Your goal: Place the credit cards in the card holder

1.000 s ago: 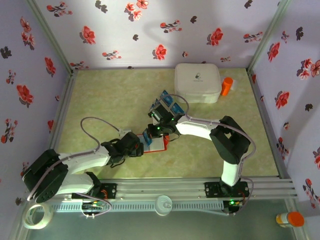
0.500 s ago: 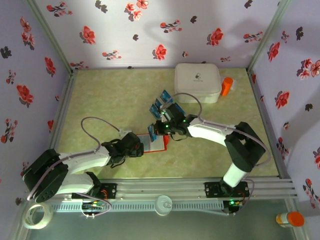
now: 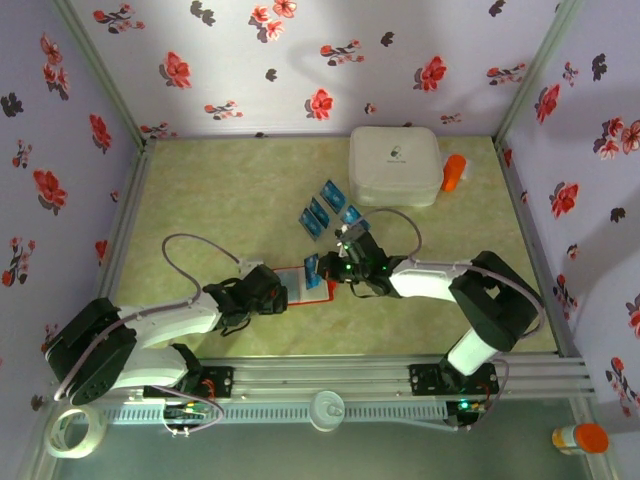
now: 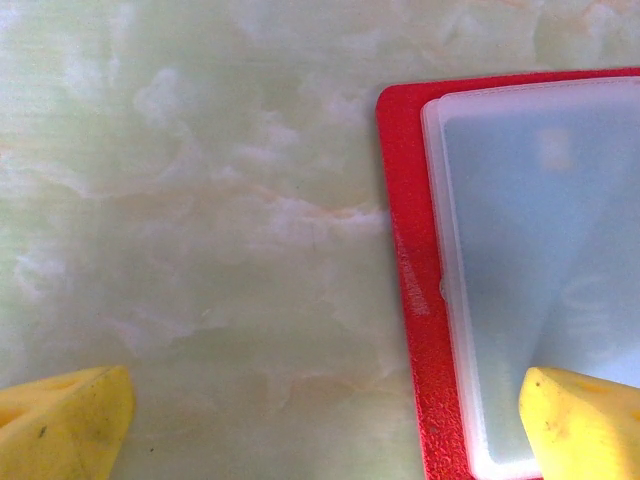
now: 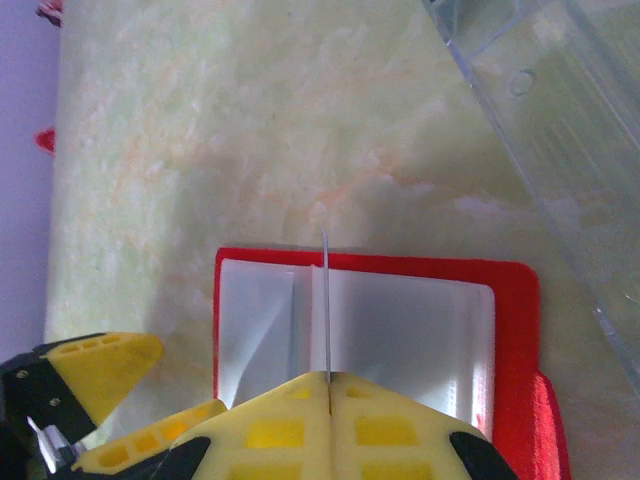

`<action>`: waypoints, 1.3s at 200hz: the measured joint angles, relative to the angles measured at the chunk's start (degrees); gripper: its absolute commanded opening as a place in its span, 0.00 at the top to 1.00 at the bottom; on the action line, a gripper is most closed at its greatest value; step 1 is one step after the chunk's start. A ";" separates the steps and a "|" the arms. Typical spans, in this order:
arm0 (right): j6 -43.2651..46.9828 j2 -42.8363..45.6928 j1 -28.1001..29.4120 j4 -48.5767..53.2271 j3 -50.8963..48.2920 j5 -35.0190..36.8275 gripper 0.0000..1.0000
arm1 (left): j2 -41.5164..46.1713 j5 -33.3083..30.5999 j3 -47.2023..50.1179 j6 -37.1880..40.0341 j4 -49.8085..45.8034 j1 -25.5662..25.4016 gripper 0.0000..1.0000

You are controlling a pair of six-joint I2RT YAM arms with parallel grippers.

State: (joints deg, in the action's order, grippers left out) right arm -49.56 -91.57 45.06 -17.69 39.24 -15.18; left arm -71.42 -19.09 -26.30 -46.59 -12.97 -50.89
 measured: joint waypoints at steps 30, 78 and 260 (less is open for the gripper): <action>-1.88 -0.02 0.33 -5.46 -1.62 0.42 1.00 | 0.02 -0.09 0.00 -0.02 -0.13 -0.17 0.00; -3.91 -2.25 0.83 -11.89 -1.95 0.57 1.00 | 0.66 -0.31 0.44 -0.70 -0.11 -0.24 0.00; -6.69 -6.49 1.40 -19.34 -5.07 1.60 1.00 | 0.90 -0.42 0.66 -1.07 0.02 -0.26 0.00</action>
State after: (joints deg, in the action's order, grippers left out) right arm -56.25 -98.06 46.46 -37.04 34.17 -13.58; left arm -70.52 -19.51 -25.65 -47.66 -12.95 -51.16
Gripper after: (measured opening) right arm 0.057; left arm 0.998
